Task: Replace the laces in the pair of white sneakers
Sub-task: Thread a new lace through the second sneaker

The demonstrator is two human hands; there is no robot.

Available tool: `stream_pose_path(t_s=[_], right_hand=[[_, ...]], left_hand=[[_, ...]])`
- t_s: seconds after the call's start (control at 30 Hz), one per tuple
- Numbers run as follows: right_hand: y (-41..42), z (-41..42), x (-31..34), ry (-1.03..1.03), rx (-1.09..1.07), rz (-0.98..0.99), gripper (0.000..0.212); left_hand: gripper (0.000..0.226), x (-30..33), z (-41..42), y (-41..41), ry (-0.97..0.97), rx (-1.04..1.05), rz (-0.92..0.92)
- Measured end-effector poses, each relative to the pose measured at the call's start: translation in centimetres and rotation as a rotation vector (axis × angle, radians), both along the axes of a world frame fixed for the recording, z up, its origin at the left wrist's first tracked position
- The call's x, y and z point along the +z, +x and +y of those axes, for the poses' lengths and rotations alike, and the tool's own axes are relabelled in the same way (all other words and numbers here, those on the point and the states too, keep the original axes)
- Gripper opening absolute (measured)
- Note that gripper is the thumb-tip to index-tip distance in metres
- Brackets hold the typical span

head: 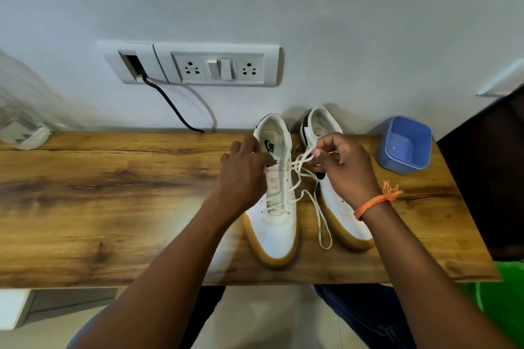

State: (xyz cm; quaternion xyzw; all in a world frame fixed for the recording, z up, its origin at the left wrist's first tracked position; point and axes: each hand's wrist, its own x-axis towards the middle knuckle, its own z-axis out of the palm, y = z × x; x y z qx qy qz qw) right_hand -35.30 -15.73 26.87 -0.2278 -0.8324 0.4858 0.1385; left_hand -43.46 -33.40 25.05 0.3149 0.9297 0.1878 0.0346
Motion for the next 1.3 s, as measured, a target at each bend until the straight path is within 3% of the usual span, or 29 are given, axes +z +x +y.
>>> stream_pose_path(t_s=[0.13, 0.2, 0.33, 0.43, 0.53, 0.97, 1.03, 1.13, 1.23, 1.3], right_hand=[[0.2, 0.4, -1.1, 0.148, 0.011, -0.173, 0.012], [0.3, 0.9, -1.0, 0.225, -0.023, -0.201, 0.013], [0.3, 1.7, -0.7, 0.182, -0.027, -0.196, 0.011], [0.5, 1.8, -0.6, 0.197, -0.006, -0.212, 0.008], [0.7, 1.5, -0.4, 0.218, 0.024, -0.257, 0.009], [1.3, 0.0, 1.5, 0.206, 0.258, -0.611, 0.017], [1.3, -0.1, 1.6, 0.002, 0.214, -0.589, 0.012], [1.3, 0.0, 2.4, -0.358, 0.135, -0.525, 0.03], [1.5, -0.2, 3.0, -0.506, 0.208, -0.618, 0.043], [1.6, -0.6, 3.1, -0.538, 0.245, -0.653, 0.05]], left_hand=[[0.027, 1.1, 1.2, 2.0, 0.175, 0.008, 0.178], [0.023, 1.2, 1.4, 2.7, 0.132, -0.076, 0.181], [0.023, -0.3, 1.8, 4.2, -0.102, -0.193, 0.222], [0.018, -1.3, 2.4, 5.2, -0.22, -0.174, 0.256], [0.007, -1.5, 2.6, 5.5, -0.2, -0.121, 0.278], [0.006, -1.9, 3.1, 5.2, -0.163, -0.187, 0.254], [0.005, -1.7, 3.2, 5.1, -0.049, -0.132, 0.117], [0.008, -0.9, 3.2, 4.0, 0.091, -0.04, -0.267], [0.025, 0.6, 3.4, 3.2, 0.215, 0.033, -0.572], [0.037, 0.7, 3.4, 2.8, 0.315, 0.064, -0.642]])
